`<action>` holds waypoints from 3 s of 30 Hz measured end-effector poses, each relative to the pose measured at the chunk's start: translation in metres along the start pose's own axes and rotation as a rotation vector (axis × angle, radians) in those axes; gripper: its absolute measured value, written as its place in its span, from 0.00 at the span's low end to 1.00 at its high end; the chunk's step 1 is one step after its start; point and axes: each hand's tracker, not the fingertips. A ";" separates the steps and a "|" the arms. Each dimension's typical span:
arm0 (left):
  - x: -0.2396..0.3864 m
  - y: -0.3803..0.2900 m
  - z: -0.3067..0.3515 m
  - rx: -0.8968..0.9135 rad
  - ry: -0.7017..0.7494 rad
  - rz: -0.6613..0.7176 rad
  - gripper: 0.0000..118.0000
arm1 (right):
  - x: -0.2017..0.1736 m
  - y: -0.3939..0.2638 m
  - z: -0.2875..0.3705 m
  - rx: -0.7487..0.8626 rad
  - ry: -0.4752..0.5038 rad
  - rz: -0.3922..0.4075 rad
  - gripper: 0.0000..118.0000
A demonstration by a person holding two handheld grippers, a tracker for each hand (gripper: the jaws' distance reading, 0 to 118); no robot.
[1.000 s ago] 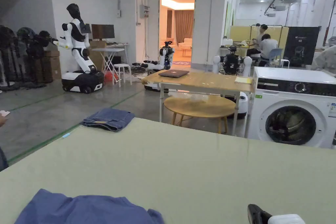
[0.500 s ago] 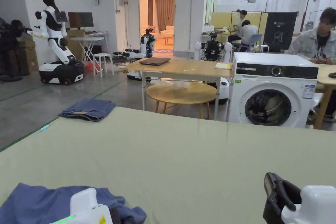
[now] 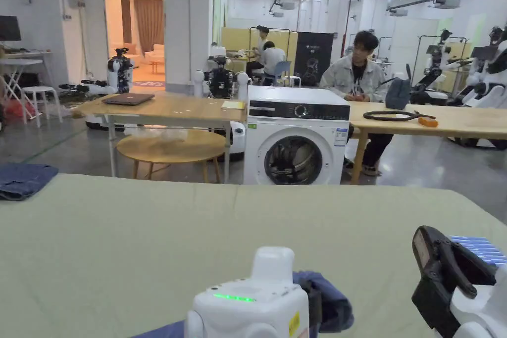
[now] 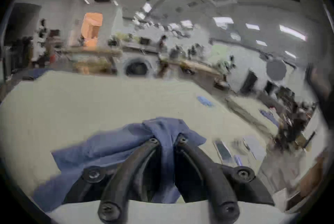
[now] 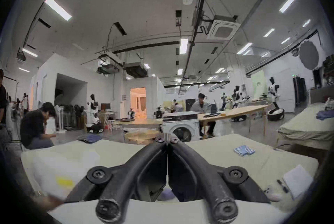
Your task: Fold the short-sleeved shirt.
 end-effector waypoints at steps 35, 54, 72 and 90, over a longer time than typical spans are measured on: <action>-0.125 -0.064 0.284 0.317 0.595 0.207 0.00 | 0.007 -0.032 0.015 -0.090 0.032 -0.061 0.00; -0.139 -0.194 0.150 -0.430 0.574 0.280 0.07 | 0.081 -0.157 -0.041 -0.631 -0.149 0.042 1.00; -0.143 -0.184 0.185 -0.351 0.499 0.412 0.01 | 0.090 -0.217 -0.098 -0.961 -0.061 -0.001 0.02; -0.237 0.162 0.260 0.360 0.440 0.282 0.01 | 0.028 0.072 -0.204 -0.306 0.110 -0.174 0.02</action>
